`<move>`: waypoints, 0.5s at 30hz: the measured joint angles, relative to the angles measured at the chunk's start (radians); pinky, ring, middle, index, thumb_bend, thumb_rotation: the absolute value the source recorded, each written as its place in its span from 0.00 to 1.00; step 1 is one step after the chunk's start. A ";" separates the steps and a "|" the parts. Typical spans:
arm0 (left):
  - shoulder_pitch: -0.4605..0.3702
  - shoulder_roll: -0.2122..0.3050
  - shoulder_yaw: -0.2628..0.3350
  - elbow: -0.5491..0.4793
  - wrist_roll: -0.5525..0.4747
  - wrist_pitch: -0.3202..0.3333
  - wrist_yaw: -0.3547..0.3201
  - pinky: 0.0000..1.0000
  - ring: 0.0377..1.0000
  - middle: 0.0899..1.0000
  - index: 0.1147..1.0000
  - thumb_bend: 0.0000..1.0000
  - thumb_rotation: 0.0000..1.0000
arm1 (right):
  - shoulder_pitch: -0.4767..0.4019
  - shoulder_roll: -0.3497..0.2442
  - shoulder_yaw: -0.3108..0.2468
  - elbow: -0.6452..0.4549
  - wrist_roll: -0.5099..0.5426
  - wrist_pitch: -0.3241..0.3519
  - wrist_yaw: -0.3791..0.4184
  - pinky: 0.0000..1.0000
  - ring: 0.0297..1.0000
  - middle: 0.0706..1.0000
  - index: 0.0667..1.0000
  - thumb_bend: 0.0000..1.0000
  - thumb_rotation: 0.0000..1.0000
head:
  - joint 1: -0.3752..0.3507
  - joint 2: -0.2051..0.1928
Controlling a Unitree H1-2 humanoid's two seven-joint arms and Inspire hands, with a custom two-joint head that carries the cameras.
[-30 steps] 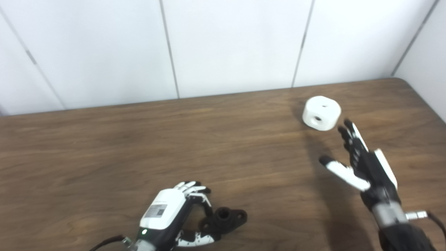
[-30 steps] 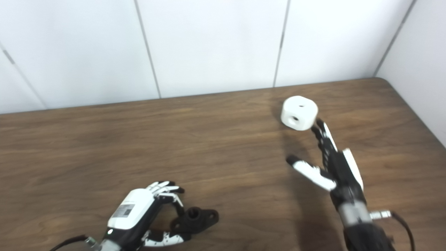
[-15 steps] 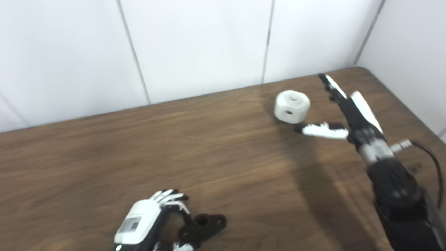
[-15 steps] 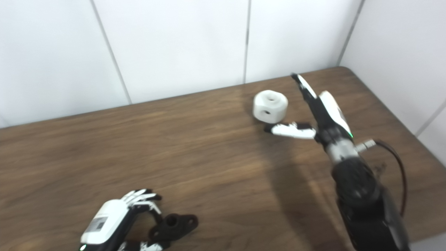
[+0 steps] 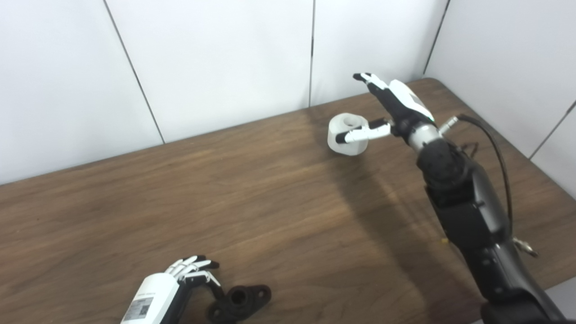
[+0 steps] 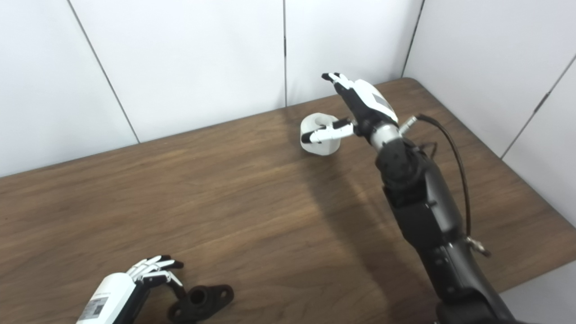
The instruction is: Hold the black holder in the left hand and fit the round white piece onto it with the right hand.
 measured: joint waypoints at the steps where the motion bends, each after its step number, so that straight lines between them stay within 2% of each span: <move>1: 0.000 0.002 0.001 0.000 0.000 0.000 0.000 0.87 0.88 0.79 0.42 0.52 0.05 | -0.005 0.000 0.008 0.016 -0.007 0.000 0.000 1.00 1.00 1.00 0.90 0.94 0.35 | 0.000 0.000; 4: 0.001 0.007 0.004 0.000 -0.006 -0.002 0.000 0.87 0.89 0.79 0.42 0.52 0.05 | -0.030 0.002 0.027 0.087 -0.038 0.000 0.000 1.00 1.00 1.00 0.88 0.95 0.34 | -0.005 0.002; 15: 0.001 0.012 0.007 0.000 -0.012 -0.007 -0.001 0.86 0.88 0.78 0.42 0.52 0.05 | -0.115 0.000 0.067 0.230 -0.083 0.000 -0.002 1.00 1.00 1.00 0.85 0.97 0.32 | 0.005 0.002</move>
